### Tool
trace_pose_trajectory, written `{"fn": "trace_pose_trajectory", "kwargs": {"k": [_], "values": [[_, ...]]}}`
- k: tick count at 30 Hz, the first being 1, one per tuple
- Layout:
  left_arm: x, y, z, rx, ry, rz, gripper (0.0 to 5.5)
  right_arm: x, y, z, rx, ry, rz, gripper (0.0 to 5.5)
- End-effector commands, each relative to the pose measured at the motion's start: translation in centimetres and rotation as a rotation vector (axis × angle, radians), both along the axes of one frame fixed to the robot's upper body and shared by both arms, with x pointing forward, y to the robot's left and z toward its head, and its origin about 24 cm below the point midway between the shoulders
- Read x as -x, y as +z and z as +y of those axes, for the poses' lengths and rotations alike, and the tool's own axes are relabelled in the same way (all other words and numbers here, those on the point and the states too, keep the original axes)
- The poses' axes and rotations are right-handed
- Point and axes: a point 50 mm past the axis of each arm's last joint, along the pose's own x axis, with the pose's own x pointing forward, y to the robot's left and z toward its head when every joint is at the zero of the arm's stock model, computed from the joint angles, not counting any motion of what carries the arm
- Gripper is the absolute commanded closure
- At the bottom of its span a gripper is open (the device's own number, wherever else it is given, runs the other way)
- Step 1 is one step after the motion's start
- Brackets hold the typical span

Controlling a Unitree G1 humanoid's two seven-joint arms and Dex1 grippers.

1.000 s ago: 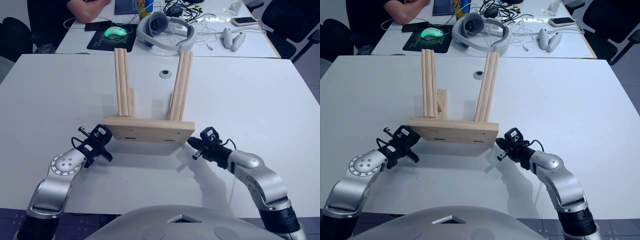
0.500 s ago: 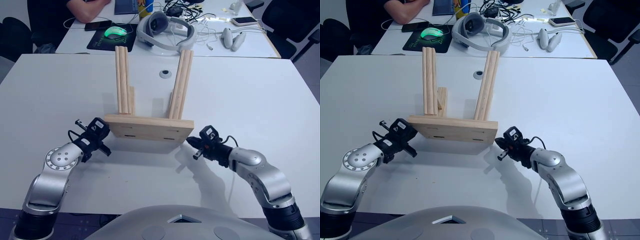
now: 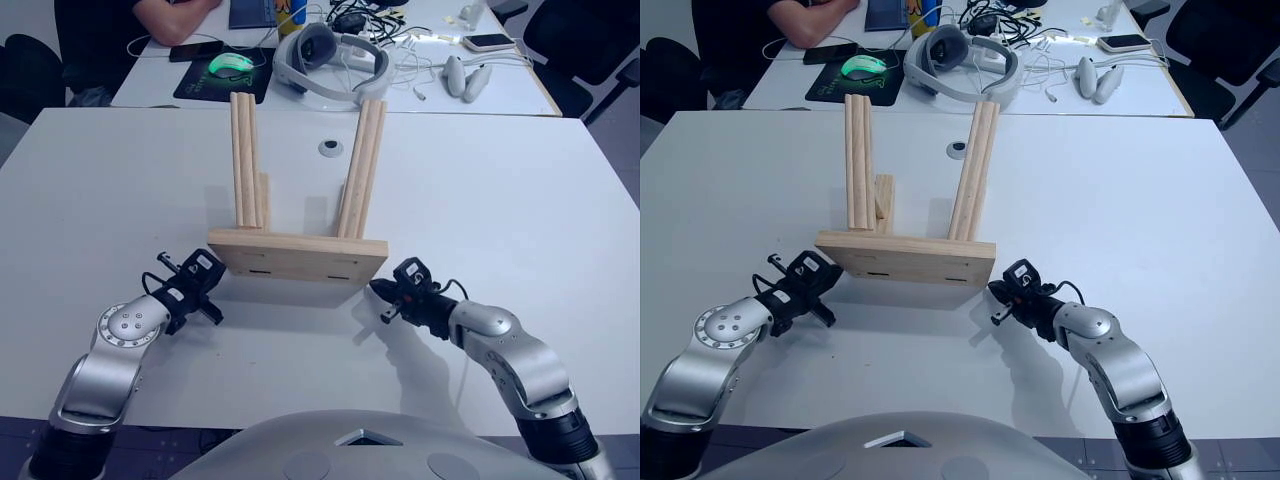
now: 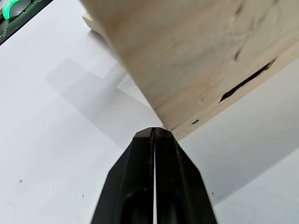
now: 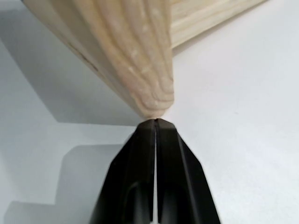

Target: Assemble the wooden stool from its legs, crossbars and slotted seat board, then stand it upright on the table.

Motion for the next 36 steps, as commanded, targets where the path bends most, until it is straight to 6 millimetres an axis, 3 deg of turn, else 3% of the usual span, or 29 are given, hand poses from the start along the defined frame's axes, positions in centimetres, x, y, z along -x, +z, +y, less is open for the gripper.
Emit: {"fn": "trace_pose_trajectory", "kwargs": {"k": [1, 16, 31, 36], "values": [[-0.1, 0.3, -0.6, 0.012, -0.025, -0.011, 5.48, 0.1, 0.5, 0.7, -0.026, 0.030, -0.010, 5.50], [-0.2, 0.6, -0.8, 0.037, -0.044, -0.010, 5.48, -0.3, 0.9, 0.8, -0.035, 0.041, -0.039, 5.50], [-1.1, 2.7, -1.3, 0.057, -0.098, -0.051, 5.48, -1.0, 2.6, 1.0, -0.094, 0.107, -0.079, 5.50], [-1.0, 2.5, -0.9, 0.042, -0.088, -0.032, 5.48, -1.1, 1.8, 0.4, -0.043, 0.102, -0.072, 5.50]]}}
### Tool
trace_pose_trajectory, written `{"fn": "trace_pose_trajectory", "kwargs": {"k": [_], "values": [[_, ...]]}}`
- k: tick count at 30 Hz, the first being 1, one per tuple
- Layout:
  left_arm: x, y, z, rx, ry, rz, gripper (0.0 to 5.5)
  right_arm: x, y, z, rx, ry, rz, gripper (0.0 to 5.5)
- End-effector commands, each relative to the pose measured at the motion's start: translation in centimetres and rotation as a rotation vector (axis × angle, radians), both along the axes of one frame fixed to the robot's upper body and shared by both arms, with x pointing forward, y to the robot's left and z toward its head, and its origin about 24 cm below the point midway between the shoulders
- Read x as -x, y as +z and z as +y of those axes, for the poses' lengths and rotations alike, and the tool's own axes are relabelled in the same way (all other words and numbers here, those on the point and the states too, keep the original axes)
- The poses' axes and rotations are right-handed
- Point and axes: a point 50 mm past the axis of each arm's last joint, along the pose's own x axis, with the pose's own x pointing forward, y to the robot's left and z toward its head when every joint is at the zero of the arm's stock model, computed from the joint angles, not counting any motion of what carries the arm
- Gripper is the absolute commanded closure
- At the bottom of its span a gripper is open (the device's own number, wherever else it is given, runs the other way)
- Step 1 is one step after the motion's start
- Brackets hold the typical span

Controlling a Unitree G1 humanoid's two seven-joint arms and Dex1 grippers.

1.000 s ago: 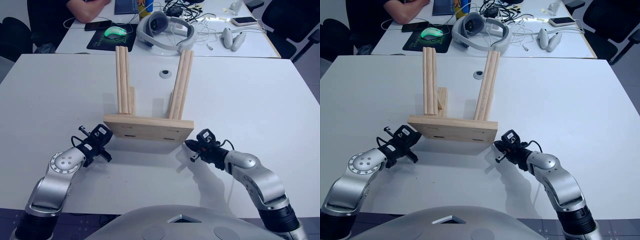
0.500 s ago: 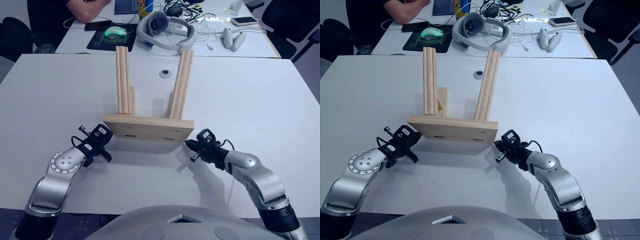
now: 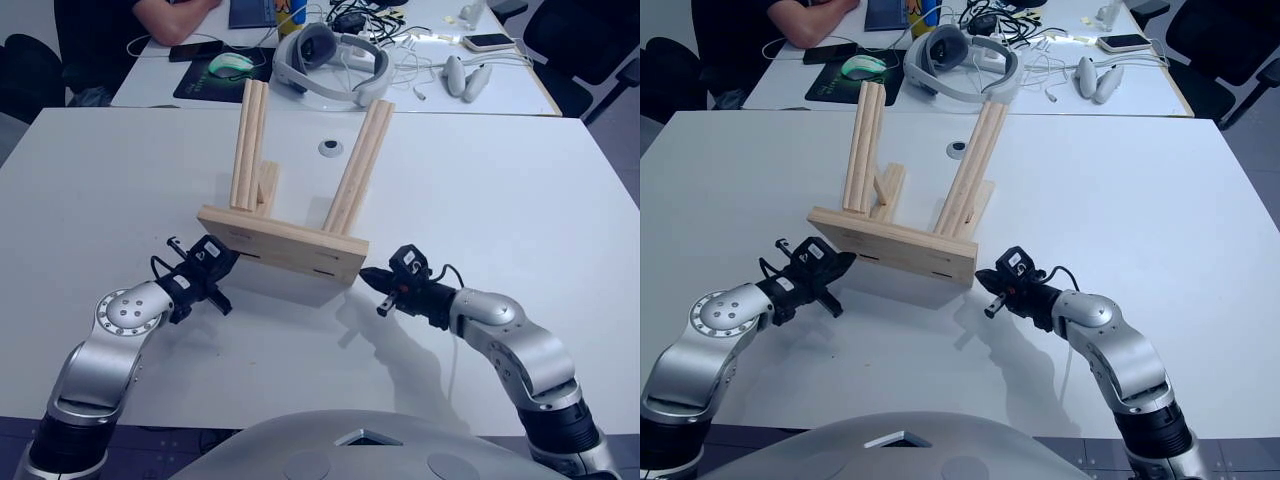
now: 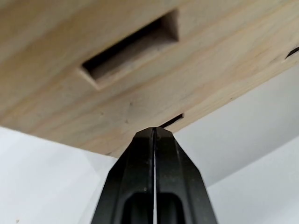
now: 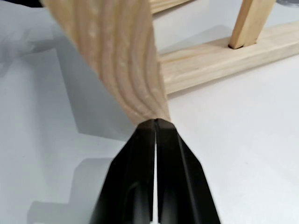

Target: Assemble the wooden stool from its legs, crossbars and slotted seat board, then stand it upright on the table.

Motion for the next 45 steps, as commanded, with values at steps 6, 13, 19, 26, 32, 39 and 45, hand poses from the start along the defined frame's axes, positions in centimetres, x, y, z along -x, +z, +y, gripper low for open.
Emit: {"fn": "trace_pose_trajectory", "kwargs": {"k": [6, 13, 19, 26, 32, 39, 45], "values": [[1.2, -2.7, 3.8, -0.336, 0.008, 0.121, 5.48, 0.8, -1.9, -0.6, 0.085, -0.019, 0.035, 5.50], [-1.8, -2.1, 4.5, -0.394, 0.059, -0.008, 5.48, 1.1, -2.2, 1.1, 0.048, -0.029, 0.031, 5.50], [-3.9, -1.8, 4.6, -0.454, 0.109, -0.121, 5.48, 0.9, -2.3, 1.4, 0.056, -0.040, 0.022, 5.50], [-3.8, -2.5, 3.2, -0.414, 0.063, -0.135, 5.48, 0.3, -2.0, 1.8, 0.043, -0.037, -0.002, 5.50], [-3.8, -2.7, 2.5, -0.391, 0.047, -0.139, 5.48, 0.3, -2.0, 1.2, 0.075, -0.022, -0.002, 5.50], [-3.7, -2.6, 2.2, -0.353, 0.031, -0.139, 5.48, -0.1, -1.9, -1.0, 0.080, 0.029, 0.027, 5.50], [-3.7, -2.5, 2.4, -0.342, 0.006, -0.139, 5.48, -1.9, -2.0, -3.4, 0.151, 0.037, -0.017, 5.50]]}}
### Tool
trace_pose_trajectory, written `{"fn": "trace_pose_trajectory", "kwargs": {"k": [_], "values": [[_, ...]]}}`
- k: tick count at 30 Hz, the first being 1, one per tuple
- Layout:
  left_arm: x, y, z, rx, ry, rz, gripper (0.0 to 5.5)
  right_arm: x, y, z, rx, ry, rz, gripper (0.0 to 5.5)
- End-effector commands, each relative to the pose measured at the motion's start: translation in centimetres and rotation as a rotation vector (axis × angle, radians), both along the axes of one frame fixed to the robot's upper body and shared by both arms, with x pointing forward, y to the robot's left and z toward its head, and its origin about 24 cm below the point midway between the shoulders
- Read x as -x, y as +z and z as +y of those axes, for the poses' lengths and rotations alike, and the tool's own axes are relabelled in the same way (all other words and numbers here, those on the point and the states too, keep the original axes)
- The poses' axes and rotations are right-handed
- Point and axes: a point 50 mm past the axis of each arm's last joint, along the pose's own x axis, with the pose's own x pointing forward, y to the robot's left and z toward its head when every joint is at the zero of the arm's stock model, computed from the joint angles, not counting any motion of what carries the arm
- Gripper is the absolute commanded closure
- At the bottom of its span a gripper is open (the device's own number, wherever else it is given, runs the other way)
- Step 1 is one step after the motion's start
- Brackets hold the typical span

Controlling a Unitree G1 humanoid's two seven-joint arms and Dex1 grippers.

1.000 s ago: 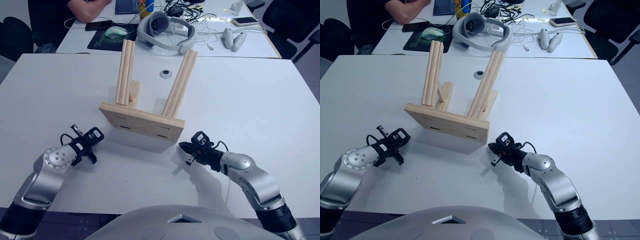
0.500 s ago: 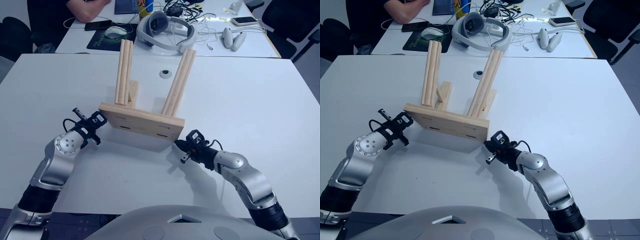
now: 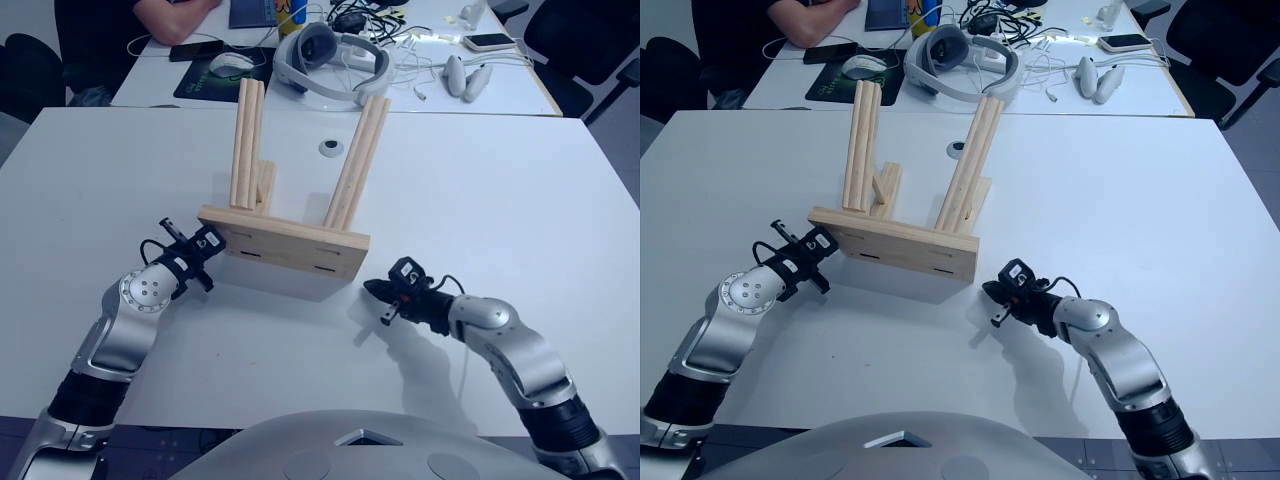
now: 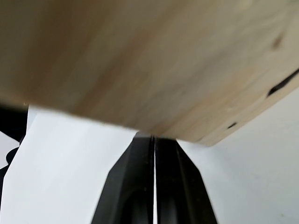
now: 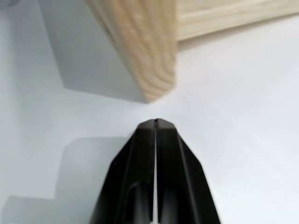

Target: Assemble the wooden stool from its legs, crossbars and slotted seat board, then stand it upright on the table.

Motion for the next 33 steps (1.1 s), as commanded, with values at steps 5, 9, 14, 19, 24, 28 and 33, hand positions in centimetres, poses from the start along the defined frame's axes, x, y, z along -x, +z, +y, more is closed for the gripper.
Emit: {"fn": "trace_pose_trajectory", "kwargs": {"k": [5, 9, 14, 19, 24, 28, 33], "values": [[1.0, 0.3, 3.2, 0.113, 0.012, 0.046, 5.21, -0.2, 0.2, -2.5, -0.031, 0.121, 0.055, 4.90], [0.8, 1.2, 6.6, 0.253, 0.042, 0.029, 4.62, -0.6, 0.6, -3.4, -0.066, 0.142, 0.057, 4.29], [-0.4, 1.4, 7.5, 0.442, 0.014, 0.002, 3.85, -1.7, 0.9, -1.4, -0.198, 0.139, -0.009, 3.48], [-1.0, 1.3, 7.0, 0.473, -0.056, 0.031, 3.15, -1.7, 1.4, 0.7, -0.254, 0.239, 0.006, 2.77], [-1.4, 1.5, 7.1, 0.452, -0.087, 0.071, 2.42, -2.0, 1.2, 1.5, -0.254, 0.252, -0.007, 2.00], [-1.2, 1.2, 7.0, 0.448, -0.106, 0.105, 2.36, -2.2, 0.8, 2.3, -0.270, 0.228, -0.026, 1.85], [-1.4, 1.0, 6.5, 0.444, -0.128, 0.123, 2.36, -2.7, 0.4, 2.6, -0.282, 0.203, -0.044, 2.10]]}}
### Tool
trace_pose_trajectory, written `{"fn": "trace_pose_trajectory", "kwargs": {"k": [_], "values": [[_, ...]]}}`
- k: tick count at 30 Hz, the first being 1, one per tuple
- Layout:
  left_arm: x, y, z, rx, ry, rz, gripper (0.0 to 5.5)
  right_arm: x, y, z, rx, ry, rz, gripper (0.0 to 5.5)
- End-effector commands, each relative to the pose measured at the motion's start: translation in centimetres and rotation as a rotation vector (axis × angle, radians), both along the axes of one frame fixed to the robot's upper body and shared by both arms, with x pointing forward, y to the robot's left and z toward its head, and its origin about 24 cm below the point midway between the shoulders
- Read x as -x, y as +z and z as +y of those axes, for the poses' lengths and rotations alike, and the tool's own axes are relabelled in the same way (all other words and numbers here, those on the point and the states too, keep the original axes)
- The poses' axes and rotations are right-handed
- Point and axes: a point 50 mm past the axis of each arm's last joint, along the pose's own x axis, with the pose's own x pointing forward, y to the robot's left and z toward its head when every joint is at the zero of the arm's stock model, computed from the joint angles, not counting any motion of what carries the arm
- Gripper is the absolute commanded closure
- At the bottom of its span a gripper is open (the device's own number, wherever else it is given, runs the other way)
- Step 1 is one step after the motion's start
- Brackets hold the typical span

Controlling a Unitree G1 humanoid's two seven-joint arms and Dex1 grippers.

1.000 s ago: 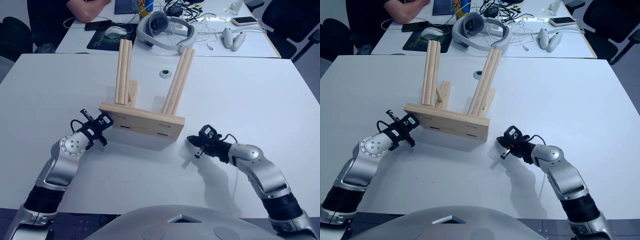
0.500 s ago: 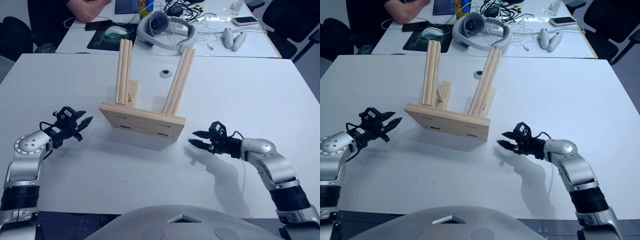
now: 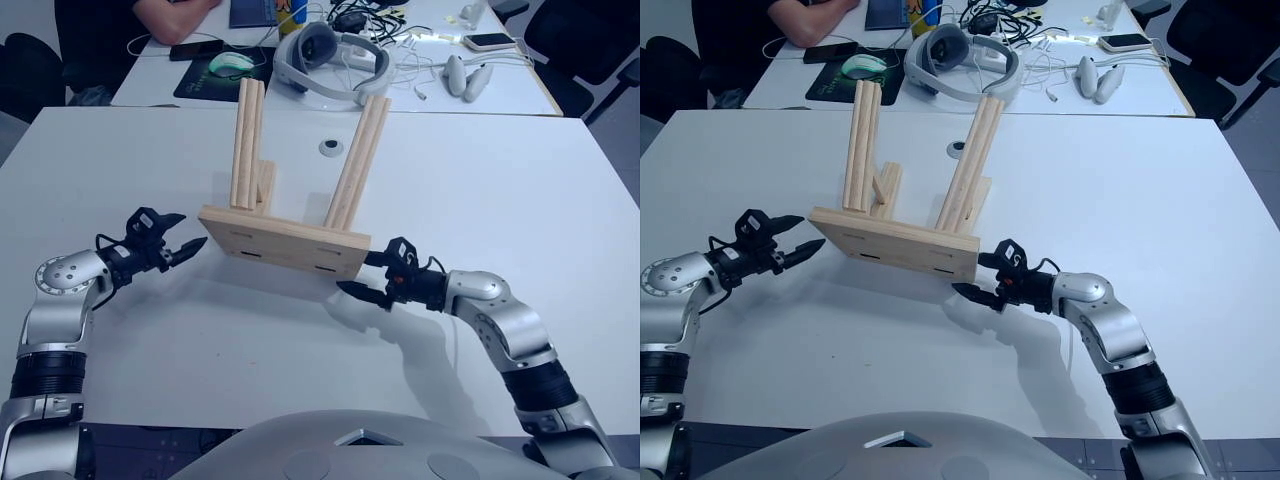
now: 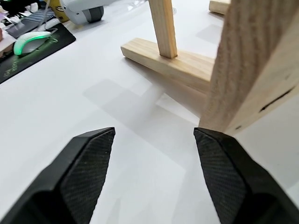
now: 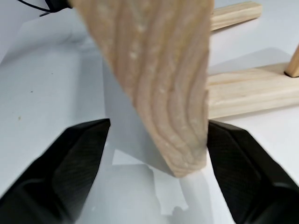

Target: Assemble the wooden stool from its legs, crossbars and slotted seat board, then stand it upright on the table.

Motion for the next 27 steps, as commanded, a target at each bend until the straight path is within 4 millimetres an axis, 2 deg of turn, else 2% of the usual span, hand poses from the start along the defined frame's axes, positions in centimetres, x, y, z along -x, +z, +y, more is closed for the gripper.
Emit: {"fn": "trace_pose_trajectory", "kwargs": {"k": [1, 6, 10, 14, 22, 27], "values": [[-0.4, 0.1, -0.3, -0.018, -0.027, 0.007, 2.36, -0.7, 0.0, 0.2, -0.006, -0.025, -0.034, 2.24], [-0.1, 0.1, -0.2, -0.022, -0.057, 0.017, 2.36, -0.8, 0.0, -0.1, -0.028, 0.004, -0.012, 3.04], [0.6, 0.4, -0.6, -0.032, -0.148, 0.048, 2.36, -1.0, -0.2, -0.4, -0.034, 0.062, 0.022, 3.66], [1.1, 0.9, -1.1, -0.052, -0.243, 0.080, 2.36, -1.0, -0.5, -0.9, -0.038, 0.099, 0.046, 3.71], [-0.6, 2.4, -1.9, -0.044, -0.299, 0.026, 2.36, -0.8, -1.0, -2.4, -0.030, 0.166, 0.092, 3.71], [-0.5, 1.9, -2.8, -0.038, -0.344, 0.038, 2.36, -0.9, -0.9, -2.6, -0.036, 0.191, 0.104, 3.71]]}}
